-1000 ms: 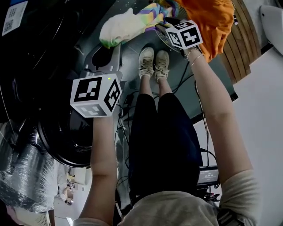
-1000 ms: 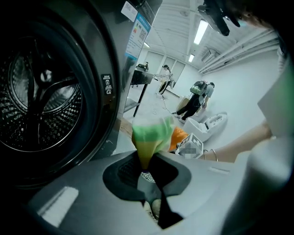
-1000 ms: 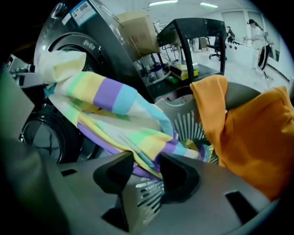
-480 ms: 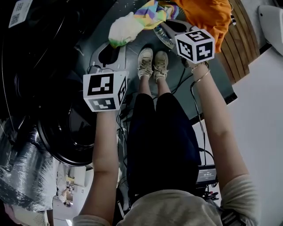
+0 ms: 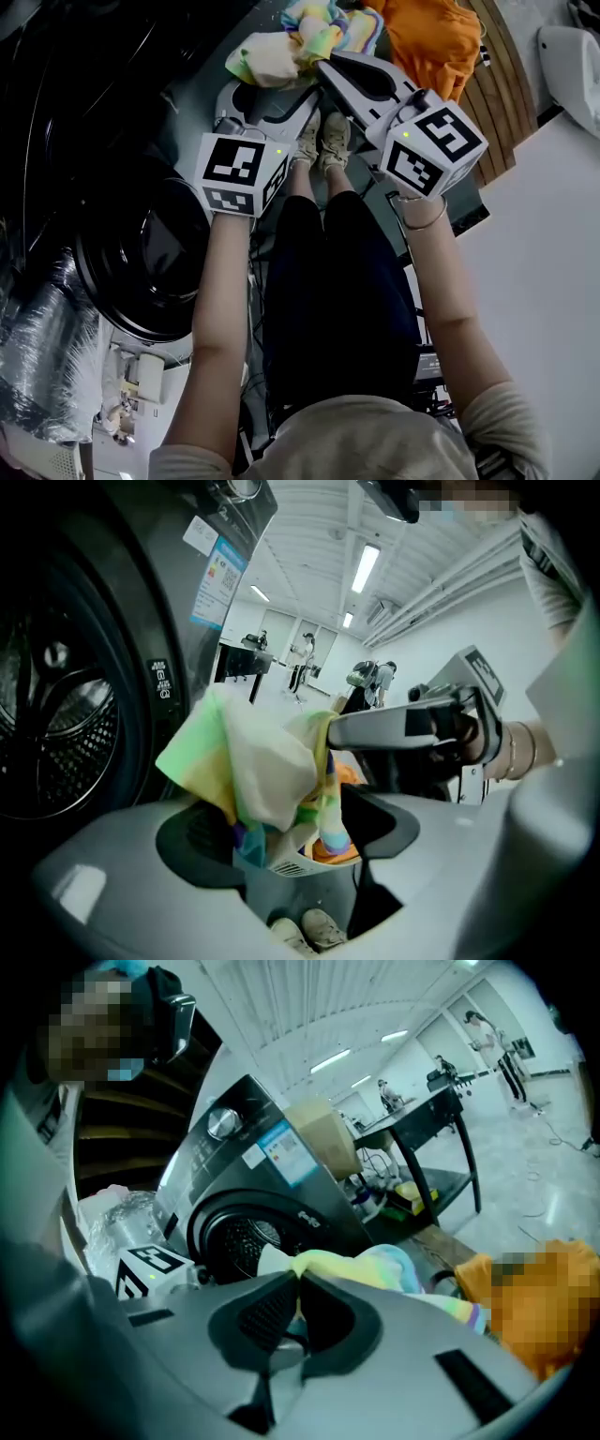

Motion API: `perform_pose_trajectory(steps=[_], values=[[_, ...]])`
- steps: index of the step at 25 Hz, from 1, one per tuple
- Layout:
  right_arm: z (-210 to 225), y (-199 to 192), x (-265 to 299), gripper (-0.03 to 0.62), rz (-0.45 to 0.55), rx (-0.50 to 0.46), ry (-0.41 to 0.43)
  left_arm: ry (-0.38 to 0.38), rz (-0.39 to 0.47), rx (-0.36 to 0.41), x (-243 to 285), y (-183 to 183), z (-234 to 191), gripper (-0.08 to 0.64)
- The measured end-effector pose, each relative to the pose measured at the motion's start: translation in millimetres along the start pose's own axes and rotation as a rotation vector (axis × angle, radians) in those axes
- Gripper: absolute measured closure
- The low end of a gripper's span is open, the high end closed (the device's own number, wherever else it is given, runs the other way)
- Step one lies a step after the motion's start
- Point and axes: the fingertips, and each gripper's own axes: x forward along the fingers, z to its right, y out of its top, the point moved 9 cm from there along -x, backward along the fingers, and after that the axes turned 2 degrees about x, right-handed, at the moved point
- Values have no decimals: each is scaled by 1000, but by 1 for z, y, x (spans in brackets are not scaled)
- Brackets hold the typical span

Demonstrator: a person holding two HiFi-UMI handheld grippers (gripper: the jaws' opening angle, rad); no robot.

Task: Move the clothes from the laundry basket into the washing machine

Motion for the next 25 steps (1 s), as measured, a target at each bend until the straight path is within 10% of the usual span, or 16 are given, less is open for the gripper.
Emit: perform_pose_trajectory(steps=[12,15,25], values=[[-83,-5,55,572,-79,-28,269,144,162,-145,-52,-17,-40,253],[-79,-9,54,572,-101,-52,266,222,134,-120,-49,-18,-33,418],[-50,-51,44,569,-51,-20,110,538,113,-359,-68,-74,-77,434]])
